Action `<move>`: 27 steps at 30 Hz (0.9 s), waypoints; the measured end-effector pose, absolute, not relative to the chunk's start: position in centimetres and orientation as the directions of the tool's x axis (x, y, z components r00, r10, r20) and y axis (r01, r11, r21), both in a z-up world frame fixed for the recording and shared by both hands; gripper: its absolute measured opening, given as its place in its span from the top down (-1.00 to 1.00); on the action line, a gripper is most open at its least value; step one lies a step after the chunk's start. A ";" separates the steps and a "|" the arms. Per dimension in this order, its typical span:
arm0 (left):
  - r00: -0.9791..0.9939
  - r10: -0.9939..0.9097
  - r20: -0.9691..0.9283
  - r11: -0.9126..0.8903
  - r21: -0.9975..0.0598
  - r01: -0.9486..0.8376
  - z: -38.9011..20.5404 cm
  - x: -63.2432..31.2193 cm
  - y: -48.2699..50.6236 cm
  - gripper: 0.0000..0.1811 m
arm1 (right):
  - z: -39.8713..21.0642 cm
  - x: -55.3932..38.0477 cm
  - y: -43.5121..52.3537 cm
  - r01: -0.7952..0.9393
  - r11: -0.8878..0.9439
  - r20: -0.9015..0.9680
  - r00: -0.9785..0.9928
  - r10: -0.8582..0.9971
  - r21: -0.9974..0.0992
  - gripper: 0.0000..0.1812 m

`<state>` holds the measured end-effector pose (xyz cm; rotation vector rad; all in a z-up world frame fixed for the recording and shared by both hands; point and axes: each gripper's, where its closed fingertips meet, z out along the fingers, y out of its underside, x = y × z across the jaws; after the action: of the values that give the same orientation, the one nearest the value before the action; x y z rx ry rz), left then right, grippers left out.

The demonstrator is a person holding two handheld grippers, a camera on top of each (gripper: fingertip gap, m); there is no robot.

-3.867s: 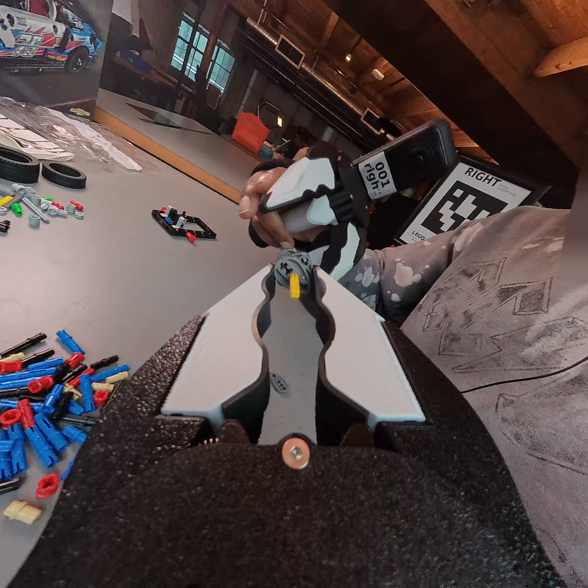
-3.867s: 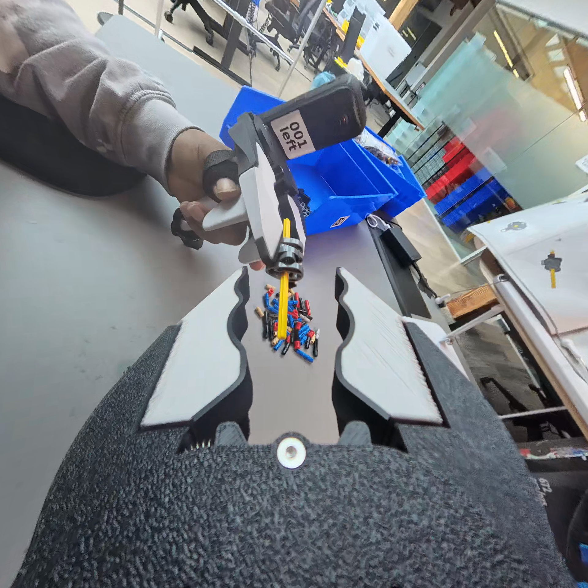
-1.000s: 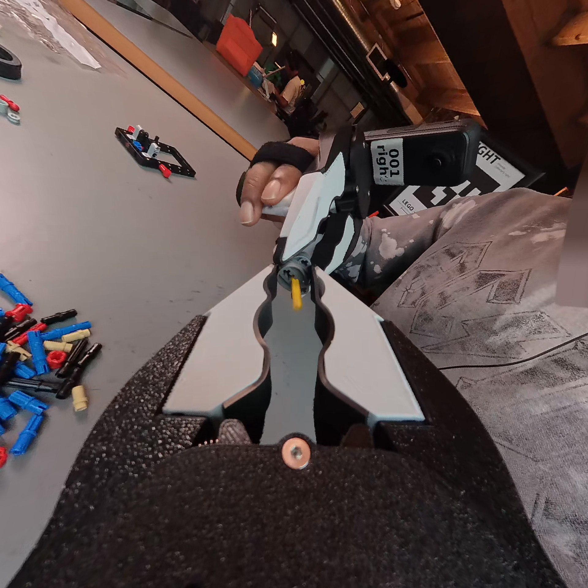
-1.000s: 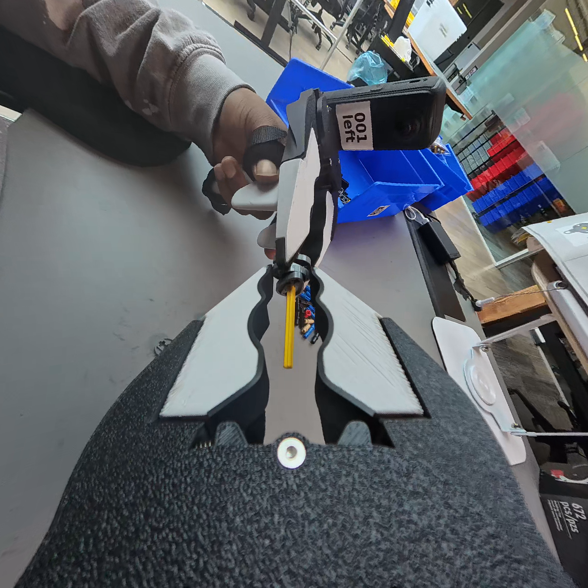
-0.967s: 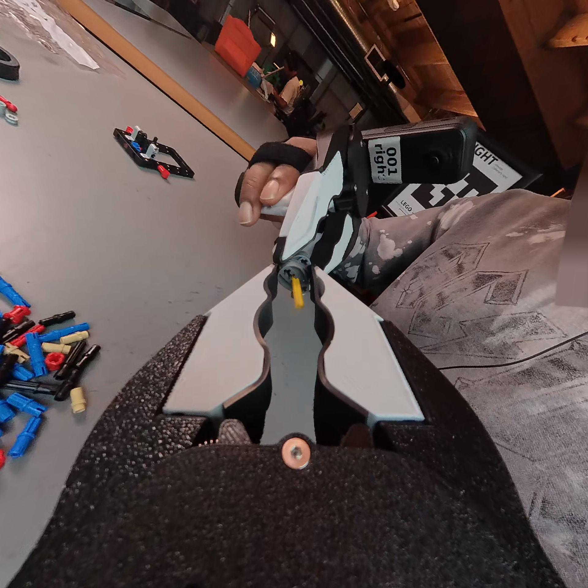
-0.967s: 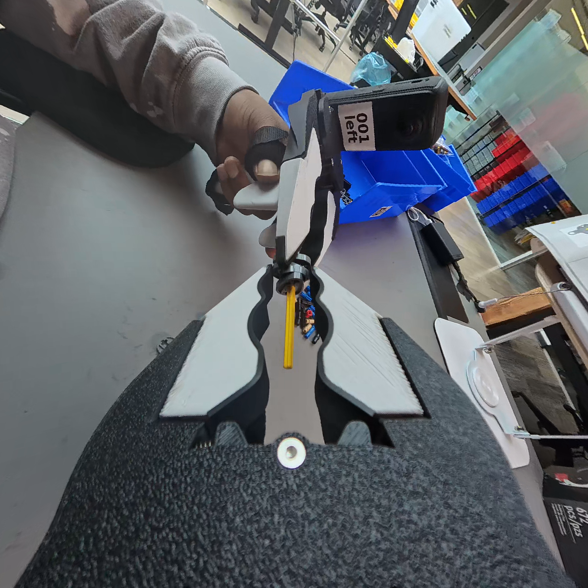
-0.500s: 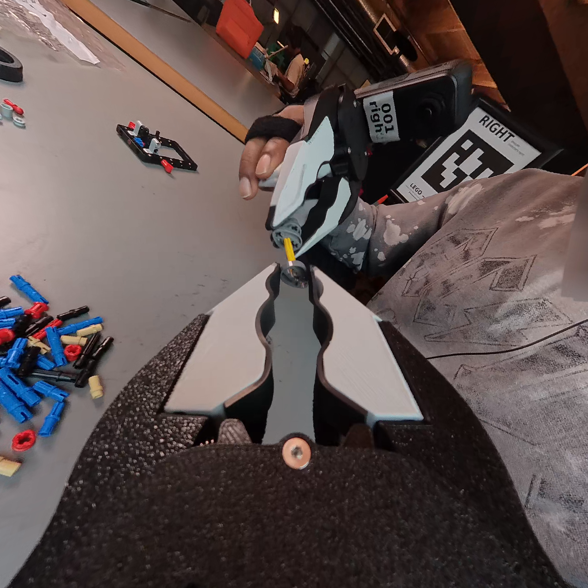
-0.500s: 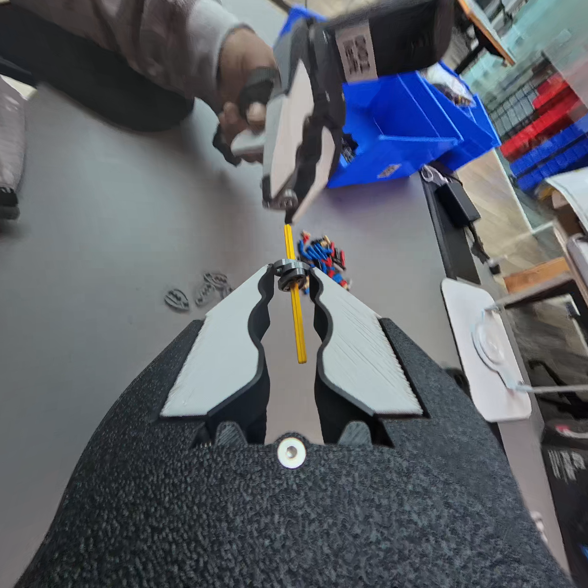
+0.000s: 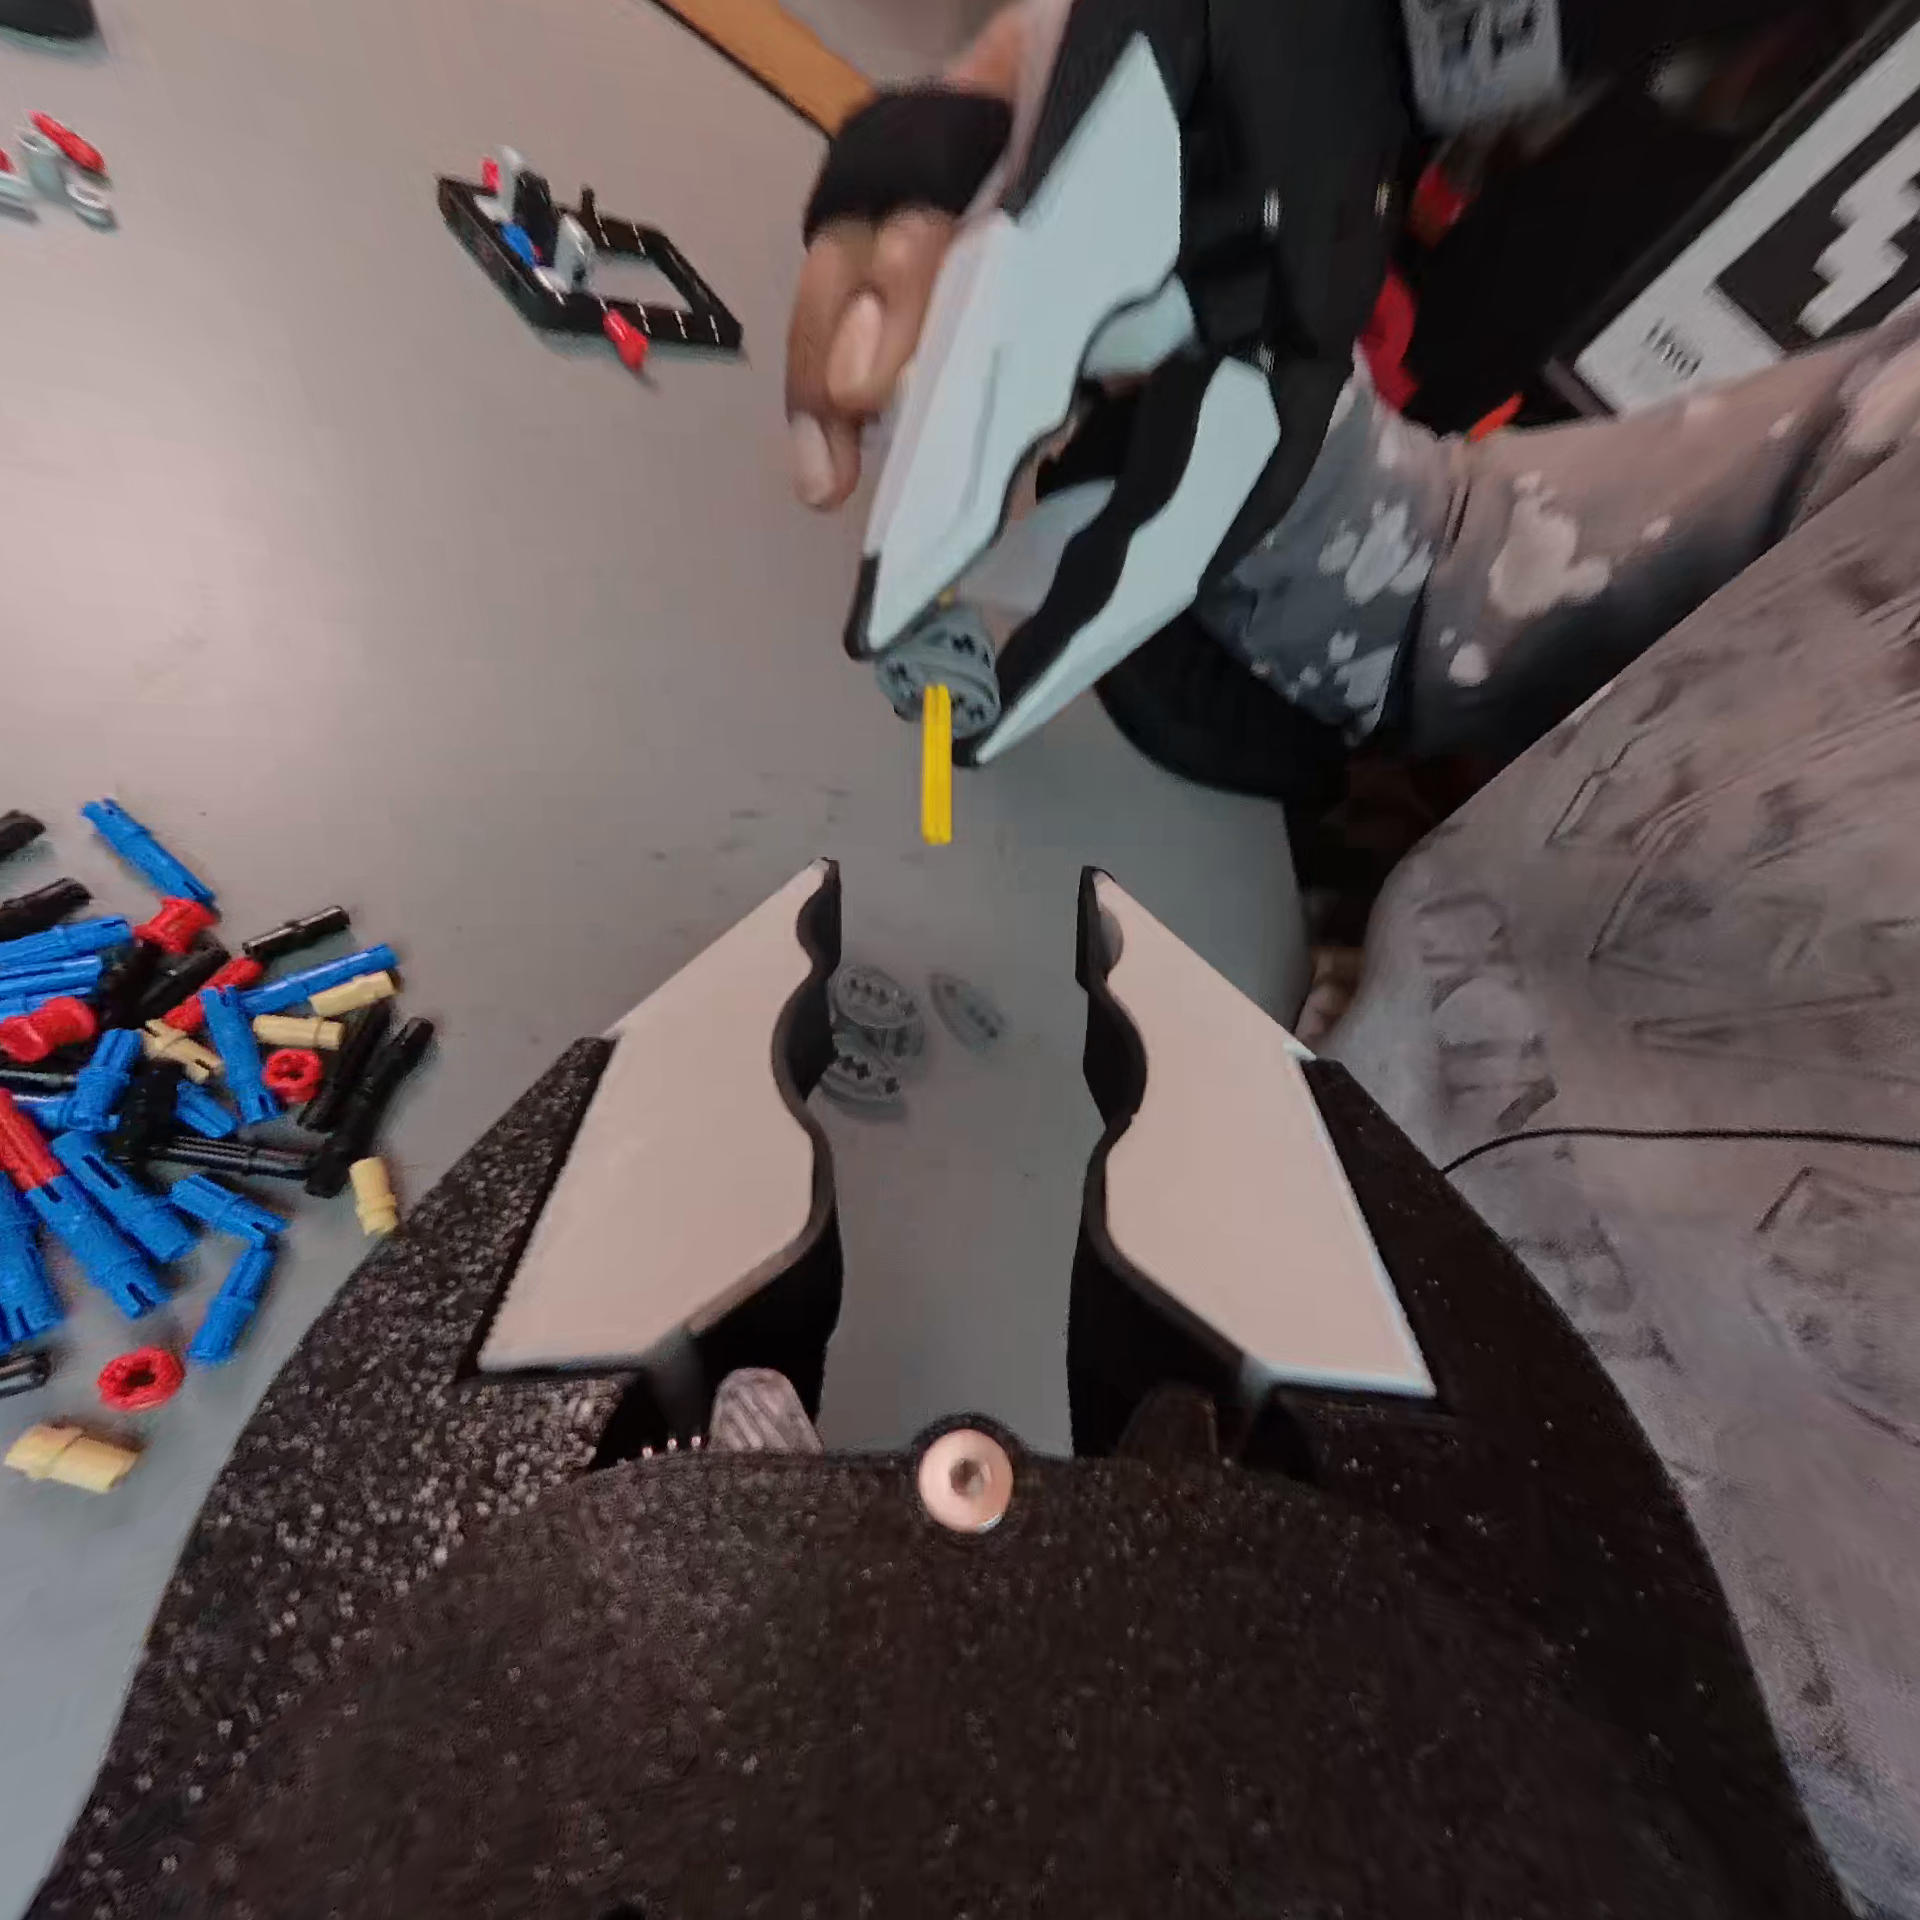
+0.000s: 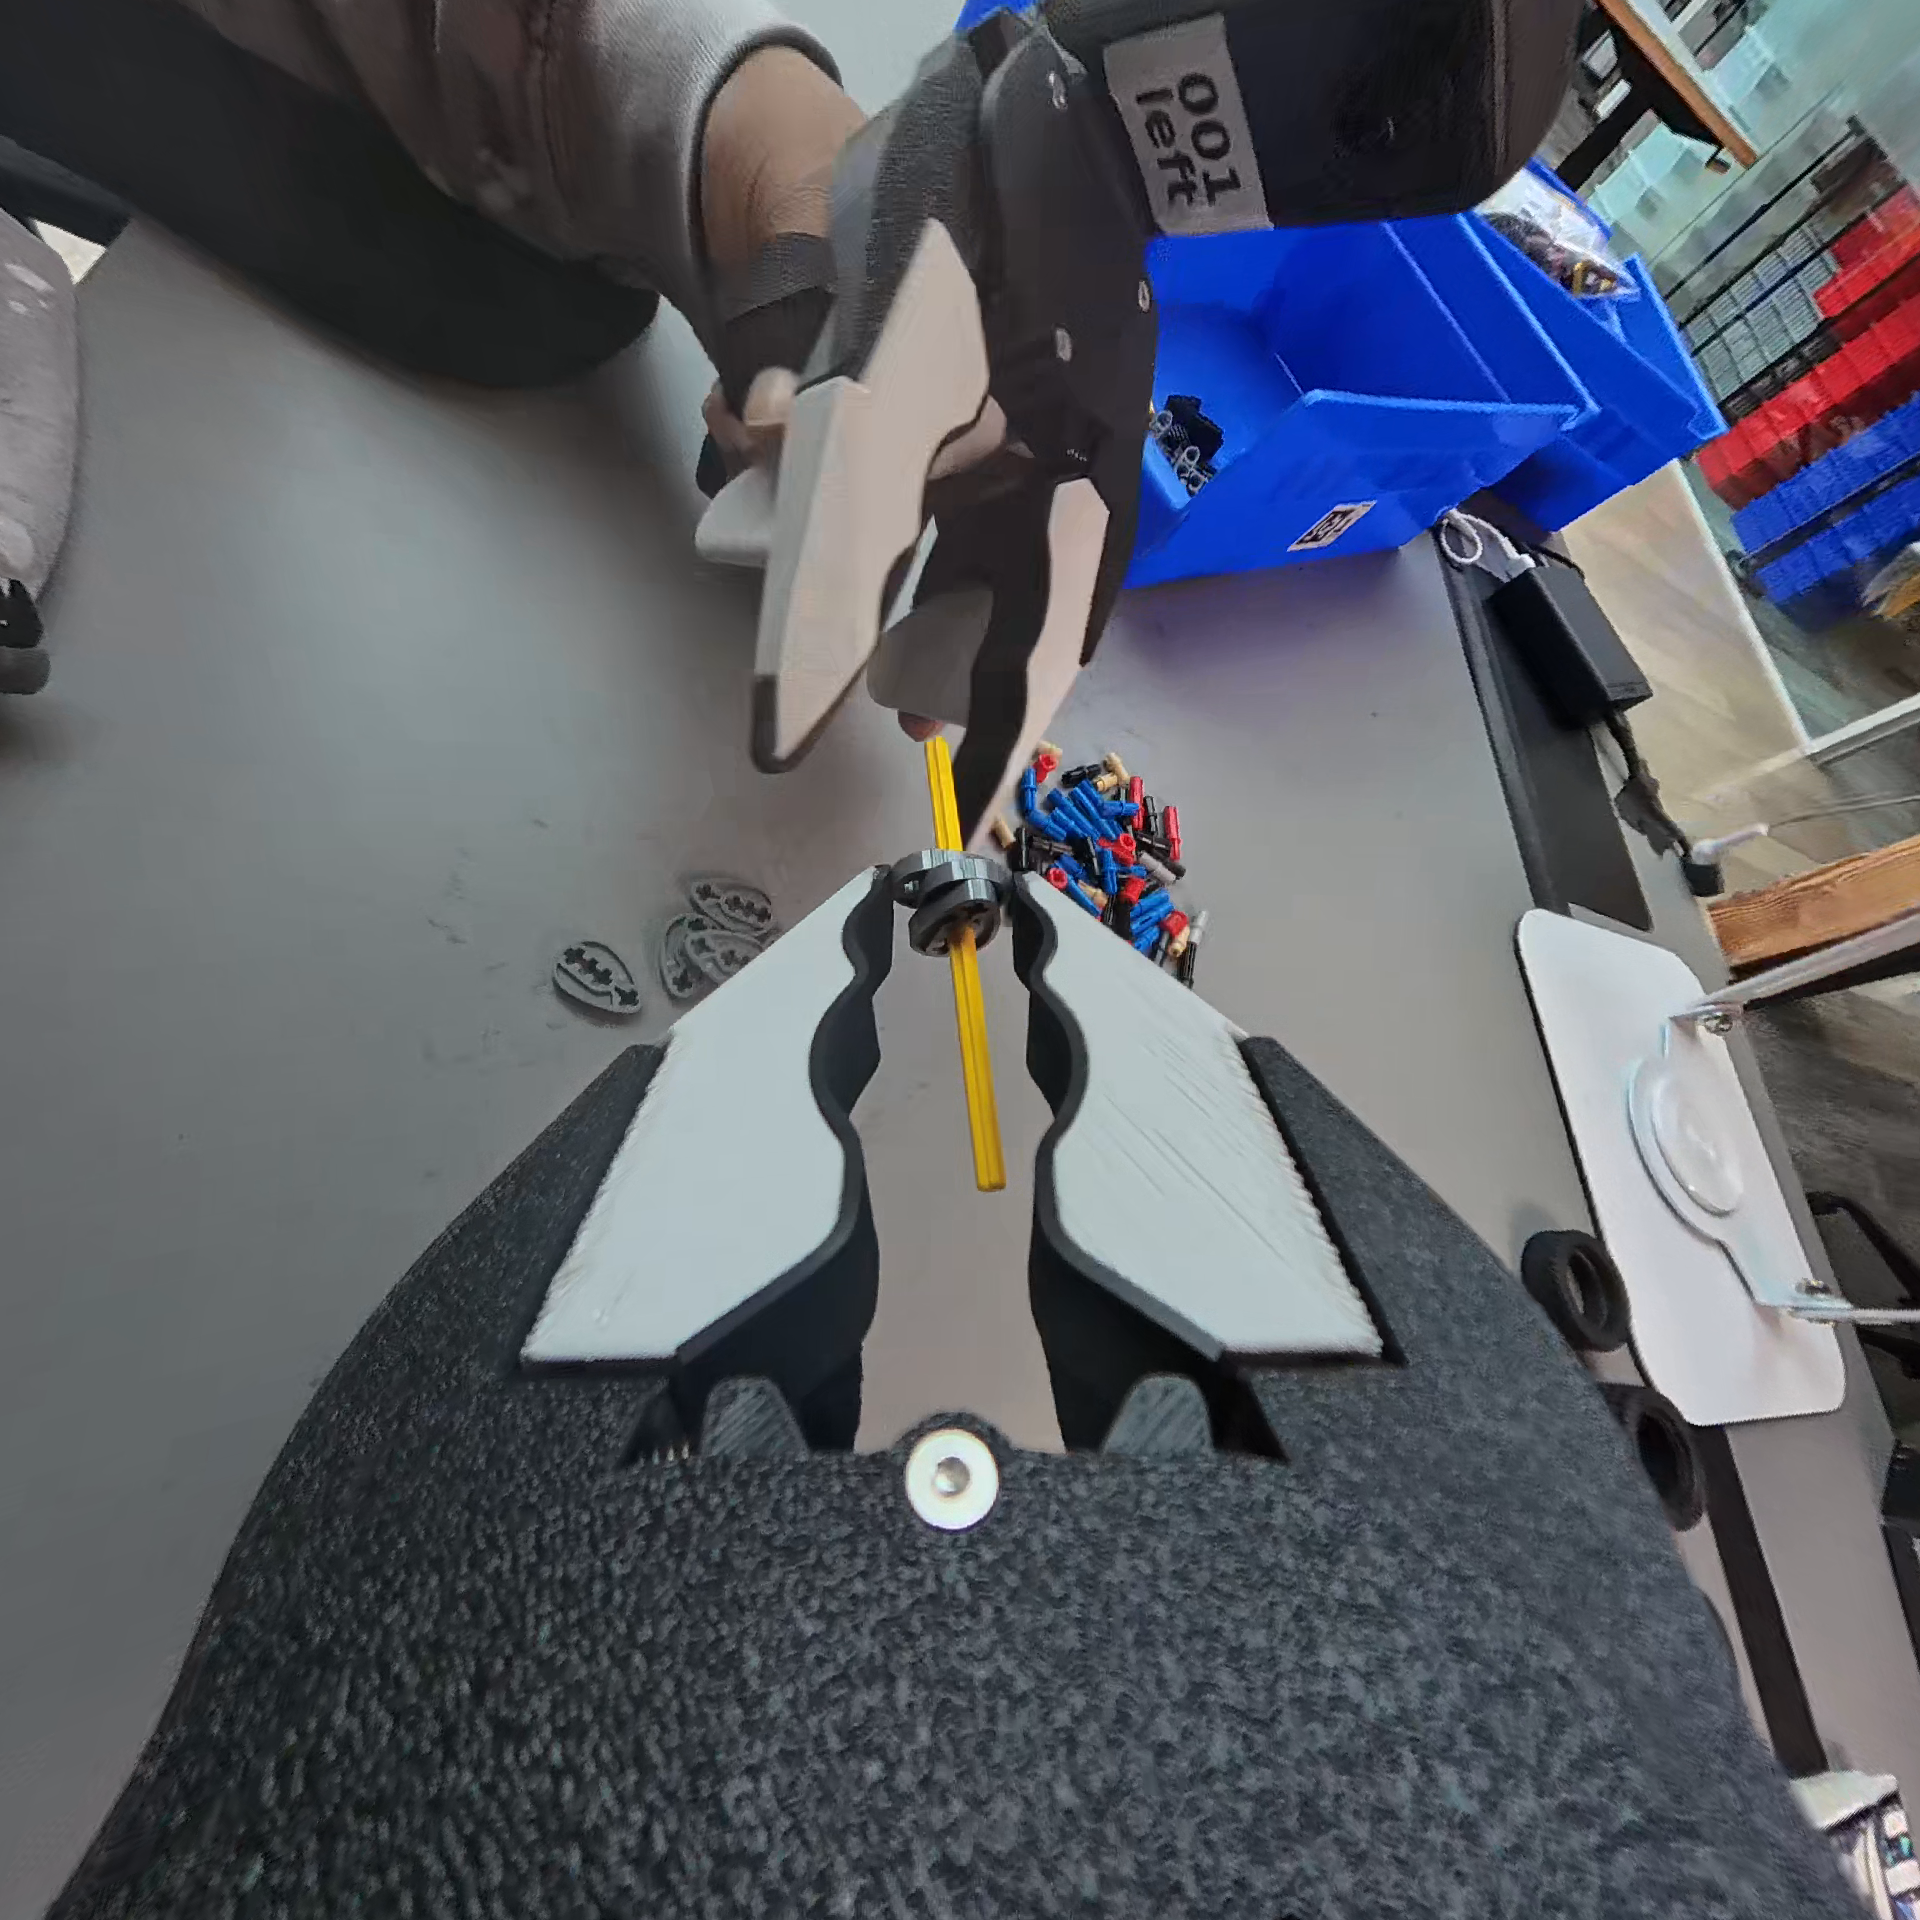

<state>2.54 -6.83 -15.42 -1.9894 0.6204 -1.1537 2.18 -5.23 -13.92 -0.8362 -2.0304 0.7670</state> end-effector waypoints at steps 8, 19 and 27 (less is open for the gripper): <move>0.374 -0.667 0.644 -0.640 -0.753 0.156 -13.0 2.8 -6.1 0.68 | -13.4 0.4 -6.6 0.252 0.713 0.594 -0.413 0.690 -0.654 0.75; 0.339 -0.731 0.593 -0.594 -0.797 0.111 -12.1 2.7 -7.1 0.77 | -11.9 2.0 -7.1 0.200 0.616 0.480 -0.464 0.744 -0.762 0.96; 0.331 -0.770 0.546 -0.563 -0.825 0.051 -11.4 2.9 -7.9 0.77 | -11.1 2.5 -7.7 0.203 0.478 0.316 -0.528 0.788 -0.854 0.96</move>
<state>2.93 -7.89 -11.39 -1.8119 0.6378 -1.3214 2.48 -7.67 -11.06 -0.8194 -1.9983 1.0256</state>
